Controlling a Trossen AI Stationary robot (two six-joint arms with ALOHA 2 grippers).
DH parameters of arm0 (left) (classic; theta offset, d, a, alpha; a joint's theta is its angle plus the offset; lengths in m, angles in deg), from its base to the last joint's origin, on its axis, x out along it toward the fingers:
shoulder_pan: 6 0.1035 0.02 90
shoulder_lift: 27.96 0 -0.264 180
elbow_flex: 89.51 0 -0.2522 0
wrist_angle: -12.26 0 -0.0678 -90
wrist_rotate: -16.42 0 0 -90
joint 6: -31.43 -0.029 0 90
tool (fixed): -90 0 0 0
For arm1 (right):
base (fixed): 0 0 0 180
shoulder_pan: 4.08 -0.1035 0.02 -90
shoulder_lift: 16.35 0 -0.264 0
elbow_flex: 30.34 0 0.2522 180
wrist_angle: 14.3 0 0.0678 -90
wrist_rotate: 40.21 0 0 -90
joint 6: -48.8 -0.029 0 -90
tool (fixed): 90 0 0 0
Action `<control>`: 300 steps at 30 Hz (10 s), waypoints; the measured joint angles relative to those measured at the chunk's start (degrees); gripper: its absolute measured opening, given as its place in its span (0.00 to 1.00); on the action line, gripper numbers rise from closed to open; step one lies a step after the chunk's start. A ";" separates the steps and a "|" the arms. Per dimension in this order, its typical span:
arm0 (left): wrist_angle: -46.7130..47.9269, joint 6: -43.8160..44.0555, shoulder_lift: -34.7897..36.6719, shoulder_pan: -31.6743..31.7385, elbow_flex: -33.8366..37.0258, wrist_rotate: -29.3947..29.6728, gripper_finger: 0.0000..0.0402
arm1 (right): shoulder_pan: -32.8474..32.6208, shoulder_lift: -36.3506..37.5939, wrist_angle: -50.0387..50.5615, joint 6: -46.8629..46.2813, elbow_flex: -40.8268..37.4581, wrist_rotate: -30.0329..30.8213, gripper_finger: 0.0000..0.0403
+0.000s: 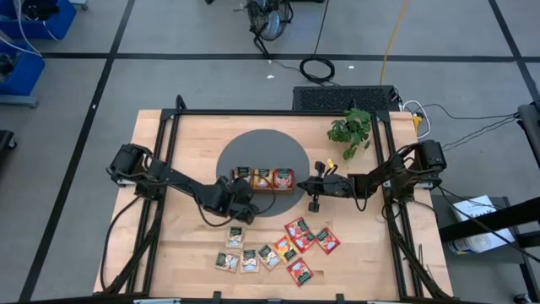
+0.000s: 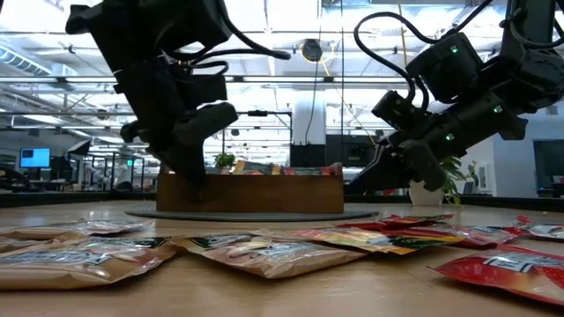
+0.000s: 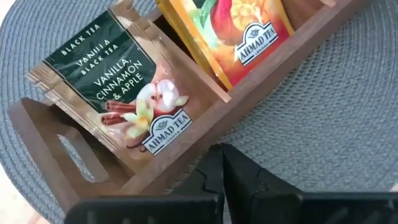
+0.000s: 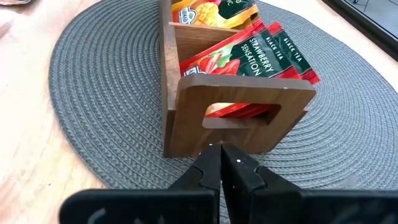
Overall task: Pick & Place Tea
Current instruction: Adjust the wooden organizer, then put the cinnamon tea sachet into the left compartment of the wooden organizer
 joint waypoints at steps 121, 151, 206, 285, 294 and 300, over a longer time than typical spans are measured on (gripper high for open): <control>18.19 27.01 -10.29 -27.84 -10.58 1.09 0.01 | -10.05 -22.14 2.23 -4.08 30.27 -31.10 0.04; 5.69 24.25 -13.51 -28.95 -7.48 2.52 0.01 | -7.40 -31.67 5.65 -13.31 38.93 -32.50 0.21; -1.49 22.36 -19.02 -29.74 -7.13 12.10 0.01 | -13.25 -13.40 37.03 -19.20 38.73 -21.11 0.23; -15.15 14.15 -22.88 -28.40 -5.61 19.02 0.01 | -12.31 -10.42 39.09 -38.68 32.15 -10.79 0.23; -16.57 12.44 -22.93 -28.23 -5.60 19.02 0.01 | -12.86 -16.12 27.54 -40.60 32.35 -12.32 0.23; -16.77 12.20 -22.95 -28.23 -5.60 19.04 0.02 | -13.18 -16.17 26.48 -40.80 32.30 -11.76 0.23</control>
